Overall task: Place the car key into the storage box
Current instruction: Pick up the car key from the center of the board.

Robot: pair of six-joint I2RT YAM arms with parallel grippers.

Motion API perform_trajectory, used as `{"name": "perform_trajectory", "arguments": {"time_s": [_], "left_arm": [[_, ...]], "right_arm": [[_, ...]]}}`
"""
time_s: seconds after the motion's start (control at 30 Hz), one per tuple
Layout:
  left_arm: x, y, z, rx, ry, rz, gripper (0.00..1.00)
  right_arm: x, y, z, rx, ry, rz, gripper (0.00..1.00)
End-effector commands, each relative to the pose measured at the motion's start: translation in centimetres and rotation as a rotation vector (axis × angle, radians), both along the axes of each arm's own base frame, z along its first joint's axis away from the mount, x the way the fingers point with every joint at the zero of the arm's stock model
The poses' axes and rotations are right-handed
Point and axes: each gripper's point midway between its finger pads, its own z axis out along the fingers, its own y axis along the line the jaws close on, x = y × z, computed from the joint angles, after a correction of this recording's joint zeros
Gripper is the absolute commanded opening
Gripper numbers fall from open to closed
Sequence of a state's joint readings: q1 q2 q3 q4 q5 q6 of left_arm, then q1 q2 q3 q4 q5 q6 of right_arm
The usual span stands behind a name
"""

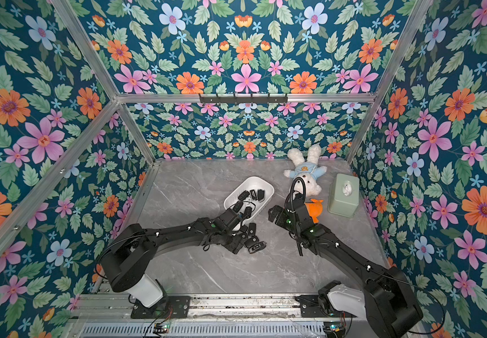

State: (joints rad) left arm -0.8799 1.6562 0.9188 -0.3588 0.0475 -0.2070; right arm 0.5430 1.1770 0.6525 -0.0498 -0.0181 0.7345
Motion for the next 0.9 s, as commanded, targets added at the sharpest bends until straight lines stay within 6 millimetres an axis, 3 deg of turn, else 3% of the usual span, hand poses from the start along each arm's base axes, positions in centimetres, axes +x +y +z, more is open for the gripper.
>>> {"name": "perform_trajectory", "arguments": {"time_s": [0.0, 0.43, 0.87], "left_arm": [[-0.1, 0.1, -0.6, 0.028, 0.008, -0.023, 0.84], [1.1, -1.4, -2.2, 0.045, 0.005, -0.053, 0.73], [0.4, -1.5, -2.4, 0.037, 0.04, -0.079, 0.46]], "right_arm": [[0.5, 0.2, 0.6, 0.007, -0.02, -0.002, 0.99], [0.6, 0.5, 0.6, -0.001, -0.01, 0.013, 0.99], [1.0, 0.7, 0.4, -0.009, -0.004, 0.014, 0.99]]}}
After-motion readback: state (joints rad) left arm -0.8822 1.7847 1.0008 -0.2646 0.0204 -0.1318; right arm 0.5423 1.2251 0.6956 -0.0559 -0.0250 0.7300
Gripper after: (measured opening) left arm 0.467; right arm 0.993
